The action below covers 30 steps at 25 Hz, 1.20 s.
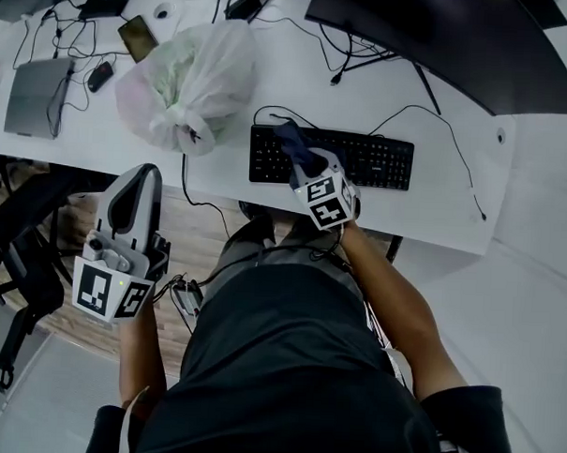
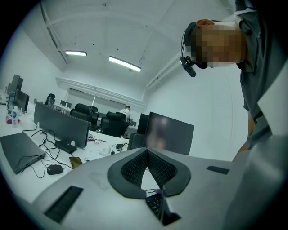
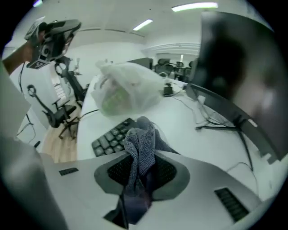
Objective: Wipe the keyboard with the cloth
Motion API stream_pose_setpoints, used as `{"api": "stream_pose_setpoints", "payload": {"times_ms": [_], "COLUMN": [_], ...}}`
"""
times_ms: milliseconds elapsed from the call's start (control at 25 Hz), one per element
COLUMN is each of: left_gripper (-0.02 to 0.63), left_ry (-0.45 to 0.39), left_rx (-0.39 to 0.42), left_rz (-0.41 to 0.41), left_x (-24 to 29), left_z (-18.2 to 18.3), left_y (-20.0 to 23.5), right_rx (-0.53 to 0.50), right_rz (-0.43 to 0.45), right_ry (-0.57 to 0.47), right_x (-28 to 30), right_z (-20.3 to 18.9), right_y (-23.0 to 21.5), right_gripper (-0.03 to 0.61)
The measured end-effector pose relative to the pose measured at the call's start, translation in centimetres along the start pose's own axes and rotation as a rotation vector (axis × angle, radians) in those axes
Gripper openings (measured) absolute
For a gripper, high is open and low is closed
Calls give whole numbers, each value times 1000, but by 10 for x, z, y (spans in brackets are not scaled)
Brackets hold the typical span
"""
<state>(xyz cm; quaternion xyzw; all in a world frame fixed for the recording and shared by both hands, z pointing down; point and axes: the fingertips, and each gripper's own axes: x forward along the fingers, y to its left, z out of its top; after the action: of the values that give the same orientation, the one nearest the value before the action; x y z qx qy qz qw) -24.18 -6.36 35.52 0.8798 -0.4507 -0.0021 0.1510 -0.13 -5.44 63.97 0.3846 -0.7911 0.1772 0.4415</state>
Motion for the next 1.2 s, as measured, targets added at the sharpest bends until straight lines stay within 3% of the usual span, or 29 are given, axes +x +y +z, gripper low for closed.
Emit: {"api": "stream_pose_setpoints", "payload": {"times_ms": [120,200,280,400,480,560,680,760,800,880,960,1040,1120,1200], "left_gripper": [5,5,5,5,5,5,5,5,5,5,5,5,5,5], "left_ry": [-8,-4,4,8,6,-2,-9,-3,1,9,14,13,8,4], "left_rx": [-5,-14,-20,-15,-8,-1,-8,-17,-21,-23,-16,-4,4,4], "left_rz": [13,20,18,10,9,12,24,32,34,33,29,25,25,30], "left_x": [-4,-7,-7,-5,-5,-7,-13,-17,-18,-19,-19,-20,-21,-24], "left_z": [2,-1,-4,-4,-1,2,3,-2,-4,-8,-7,-2,1,1], "left_y": [7,10,11,8,6,6,11,14,15,13,11,8,8,11], "right_rx": [198,288,205,-49,-99,-41,105,198,193,50,-112,-182,-166,-94], "right_rz": [-251,-317,-279,-83,26,-9,-229,-292,-287,-215,-58,85,84,-19], "right_ry": [41,70,51,-2,-9,-30,13,61,63,17,-39,-54,-42,-3], "right_x": [-29,-29,-8,34,41,33,6,3,8,31,57,67,65,54], "right_z": [-43,-61,-44,10,34,39,6,-17,-15,14,52,77,78,51], "right_y": [-87,-101,-68,15,42,16,-65,-85,-76,-28,40,85,76,24], "right_gripper": [97,97,95,95,95,95,95,95,95,95,95,95,95,95]}}
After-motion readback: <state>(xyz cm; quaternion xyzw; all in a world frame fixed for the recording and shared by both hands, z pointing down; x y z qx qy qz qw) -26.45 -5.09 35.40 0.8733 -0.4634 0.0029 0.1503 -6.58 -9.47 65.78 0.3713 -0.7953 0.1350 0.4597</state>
